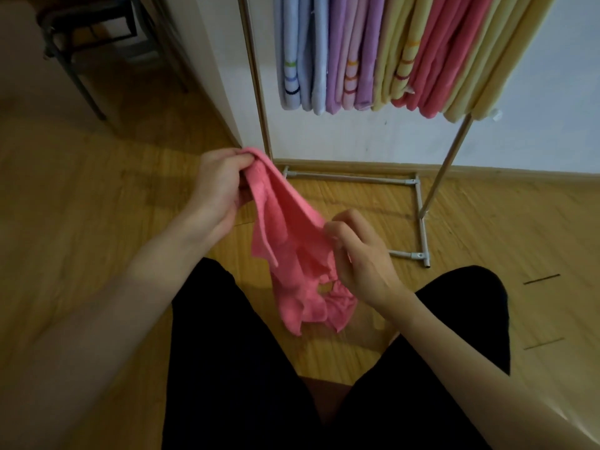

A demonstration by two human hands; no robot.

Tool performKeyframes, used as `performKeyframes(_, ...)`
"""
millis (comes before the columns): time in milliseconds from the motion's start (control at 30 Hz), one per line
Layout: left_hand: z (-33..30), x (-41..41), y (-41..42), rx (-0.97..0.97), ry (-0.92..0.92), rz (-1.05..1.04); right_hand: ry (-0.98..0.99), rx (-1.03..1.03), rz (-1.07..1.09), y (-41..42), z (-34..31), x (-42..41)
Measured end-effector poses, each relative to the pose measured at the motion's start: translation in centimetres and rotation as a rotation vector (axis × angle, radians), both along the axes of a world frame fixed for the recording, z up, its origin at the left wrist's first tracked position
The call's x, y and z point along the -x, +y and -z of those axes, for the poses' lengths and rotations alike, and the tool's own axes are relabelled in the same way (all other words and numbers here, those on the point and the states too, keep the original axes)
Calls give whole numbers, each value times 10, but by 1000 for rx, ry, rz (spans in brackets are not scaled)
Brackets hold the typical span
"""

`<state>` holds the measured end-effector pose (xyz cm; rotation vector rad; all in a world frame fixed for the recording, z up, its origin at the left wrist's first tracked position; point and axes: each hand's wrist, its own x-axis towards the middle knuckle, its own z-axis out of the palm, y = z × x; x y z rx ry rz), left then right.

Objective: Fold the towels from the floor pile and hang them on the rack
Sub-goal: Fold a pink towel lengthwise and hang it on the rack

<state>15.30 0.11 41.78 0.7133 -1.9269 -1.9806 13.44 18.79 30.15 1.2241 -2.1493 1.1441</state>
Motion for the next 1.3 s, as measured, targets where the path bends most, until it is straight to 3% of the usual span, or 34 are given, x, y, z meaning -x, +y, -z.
performKeyframes(333, 4, -3, 7, -4, 9, -26, -74, -175, -121, -12, 5, -11)
performKeyframes(667, 10, 0, 14, -48, 54, -121, -325, -84, -201, -21, 1, -14)
performKeyframes(967, 13, 3, 9, -94, 87, -145, -454, 148, -24, -24, -3, -12)
performKeyframes(1167, 27, 2, -14, 84, 15, -74, -480, 219, 119, -10, -23, 15)
performKeyframes(1300, 36, -2, -35, 530, -85, 35, -471, 175, 179, -5, -39, 33)
